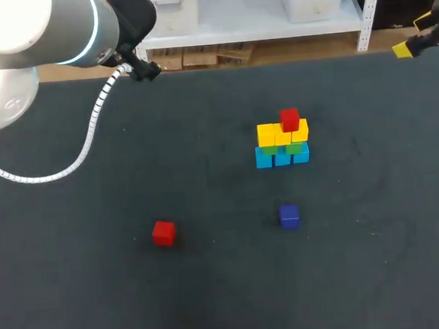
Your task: Place the blue cubes, place green cubes on the blue cubes, place the yellow cubes on the green cubes, then place the red cubes on the yellow cubes, and place purple cube on the red cubes.
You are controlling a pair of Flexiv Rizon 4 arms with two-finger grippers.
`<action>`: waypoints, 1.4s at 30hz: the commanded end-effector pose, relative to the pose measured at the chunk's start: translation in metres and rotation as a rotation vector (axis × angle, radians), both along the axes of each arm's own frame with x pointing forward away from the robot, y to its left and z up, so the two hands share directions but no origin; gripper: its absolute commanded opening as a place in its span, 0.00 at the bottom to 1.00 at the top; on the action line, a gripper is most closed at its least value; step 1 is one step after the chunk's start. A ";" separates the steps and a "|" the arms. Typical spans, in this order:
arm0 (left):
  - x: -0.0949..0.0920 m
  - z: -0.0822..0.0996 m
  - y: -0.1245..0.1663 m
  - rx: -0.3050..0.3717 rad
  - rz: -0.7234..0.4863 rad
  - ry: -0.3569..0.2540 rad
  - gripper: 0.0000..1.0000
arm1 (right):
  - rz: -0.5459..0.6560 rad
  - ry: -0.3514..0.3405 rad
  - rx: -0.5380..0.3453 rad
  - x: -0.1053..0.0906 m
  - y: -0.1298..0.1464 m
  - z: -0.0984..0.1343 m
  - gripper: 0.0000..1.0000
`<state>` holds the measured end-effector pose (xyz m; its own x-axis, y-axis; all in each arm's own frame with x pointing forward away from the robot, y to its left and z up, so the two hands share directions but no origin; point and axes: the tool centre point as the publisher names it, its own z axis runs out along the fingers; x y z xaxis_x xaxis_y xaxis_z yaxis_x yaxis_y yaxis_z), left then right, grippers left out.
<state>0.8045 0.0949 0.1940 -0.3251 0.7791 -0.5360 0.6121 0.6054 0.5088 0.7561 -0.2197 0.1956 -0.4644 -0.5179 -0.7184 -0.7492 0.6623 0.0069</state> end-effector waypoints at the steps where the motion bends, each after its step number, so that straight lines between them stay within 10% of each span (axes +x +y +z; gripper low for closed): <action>1: 0.002 0.000 0.000 0.000 -0.003 0.003 1.00 | 0.005 0.001 0.004 0.002 -0.001 -0.001 1.00; 16: 0.002 0.000 0.000 0.000 -0.003 0.003 1.00 | 0.005 0.001 0.004 0.002 -0.001 -0.001 1.00; 18: -0.007 0.008 -0.007 0.100 0.001 0.031 1.00 | 0.005 0.001 0.004 0.002 -0.001 -0.001 1.00; 29: -0.071 0.003 -0.036 0.338 -0.108 0.229 1.00 | 0.005 0.001 0.004 0.002 -0.001 -0.001 1.00; 42: -0.168 -0.033 -0.030 0.383 -0.381 0.357 1.00 | 0.005 0.001 0.004 0.002 -0.001 -0.001 1.00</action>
